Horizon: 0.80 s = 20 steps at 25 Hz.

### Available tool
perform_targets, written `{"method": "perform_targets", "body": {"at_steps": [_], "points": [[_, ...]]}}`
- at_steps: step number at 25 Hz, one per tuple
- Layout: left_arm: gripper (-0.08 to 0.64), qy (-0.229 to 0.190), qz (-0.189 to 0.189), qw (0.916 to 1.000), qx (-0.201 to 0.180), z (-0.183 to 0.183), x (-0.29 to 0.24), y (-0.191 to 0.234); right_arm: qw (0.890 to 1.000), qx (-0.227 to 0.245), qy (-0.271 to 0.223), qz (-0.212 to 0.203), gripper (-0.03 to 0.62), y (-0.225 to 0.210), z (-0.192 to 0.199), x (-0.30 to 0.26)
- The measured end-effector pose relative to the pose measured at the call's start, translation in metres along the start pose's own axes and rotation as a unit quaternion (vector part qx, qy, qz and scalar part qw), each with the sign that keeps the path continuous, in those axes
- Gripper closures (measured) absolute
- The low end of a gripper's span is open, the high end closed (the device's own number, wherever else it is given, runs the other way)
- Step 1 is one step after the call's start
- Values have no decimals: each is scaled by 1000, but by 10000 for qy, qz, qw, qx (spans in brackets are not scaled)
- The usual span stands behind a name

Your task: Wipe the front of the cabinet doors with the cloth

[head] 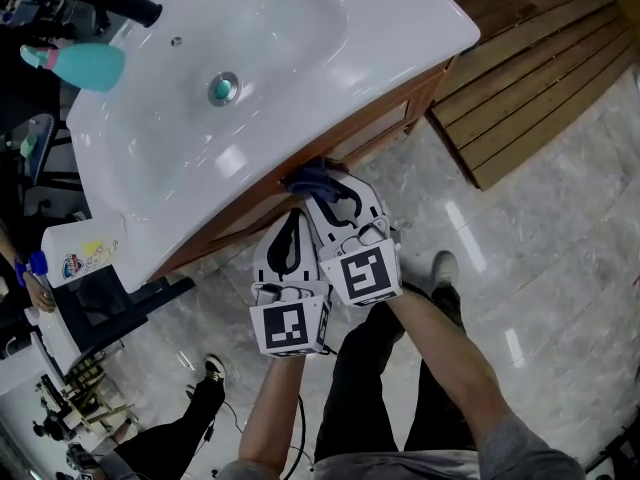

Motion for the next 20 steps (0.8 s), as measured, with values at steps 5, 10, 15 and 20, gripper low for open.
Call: {"method": "perform_targets", "body": {"at_steps": [5,10,15,20], "points": [[554,68,-46,10000,28,0,-6,-7,10000,-67,51,3,511,-16,4,0],[554,122,-91,9999,63,0,-14,-14,9999,-143,58,60,511,-34,7,0],[554,137,-143,9998,33,-5,-24,-24,9999,-125,99,28,511,-53,10,2],[554,162,-164,9997,-12,-10,-35,-35,9993,-333,106,161,511,-80,13,5]]}}
Point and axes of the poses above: the fingertips, and each gripper's own axes: x backward along the fingers, y to its left, z out of its underside, the point moved 10 cm from there along x, backward along the fingers
